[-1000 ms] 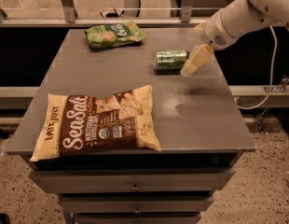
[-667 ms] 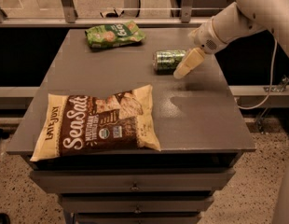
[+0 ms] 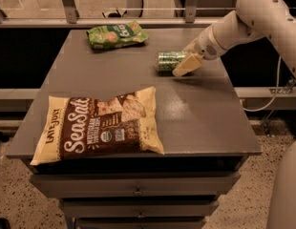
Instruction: Pick green can
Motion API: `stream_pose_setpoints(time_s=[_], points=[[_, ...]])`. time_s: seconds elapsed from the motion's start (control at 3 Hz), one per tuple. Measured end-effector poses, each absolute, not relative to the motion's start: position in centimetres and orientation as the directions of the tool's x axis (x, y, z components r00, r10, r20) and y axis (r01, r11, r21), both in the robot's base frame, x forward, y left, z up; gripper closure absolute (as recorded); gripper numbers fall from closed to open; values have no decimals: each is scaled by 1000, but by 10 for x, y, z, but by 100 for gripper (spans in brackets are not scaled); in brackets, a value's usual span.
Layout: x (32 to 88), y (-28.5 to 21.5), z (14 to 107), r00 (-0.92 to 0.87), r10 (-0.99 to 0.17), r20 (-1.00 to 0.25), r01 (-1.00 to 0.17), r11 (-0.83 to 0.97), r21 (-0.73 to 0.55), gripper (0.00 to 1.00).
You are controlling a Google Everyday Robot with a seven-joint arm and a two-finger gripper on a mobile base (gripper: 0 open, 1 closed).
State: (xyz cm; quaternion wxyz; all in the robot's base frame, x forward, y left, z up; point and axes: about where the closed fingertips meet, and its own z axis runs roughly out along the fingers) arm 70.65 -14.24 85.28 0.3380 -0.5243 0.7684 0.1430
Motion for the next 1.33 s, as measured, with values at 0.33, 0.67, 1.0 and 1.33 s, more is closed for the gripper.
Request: stream_pose_setpoints(time_s=[0.33, 0.67, 1.0, 1.33], points=[[709, -144, 862, -213, -701, -680, -901, 410, -141, 59], [701, -150, 886, -206, -693, -691, -898, 414, -148, 83], [657, -160, 942, -185, -672, -717, -883, 434, -179, 100], [610, -168, 994, -173, -667, -725, -856, 466, -224, 100]])
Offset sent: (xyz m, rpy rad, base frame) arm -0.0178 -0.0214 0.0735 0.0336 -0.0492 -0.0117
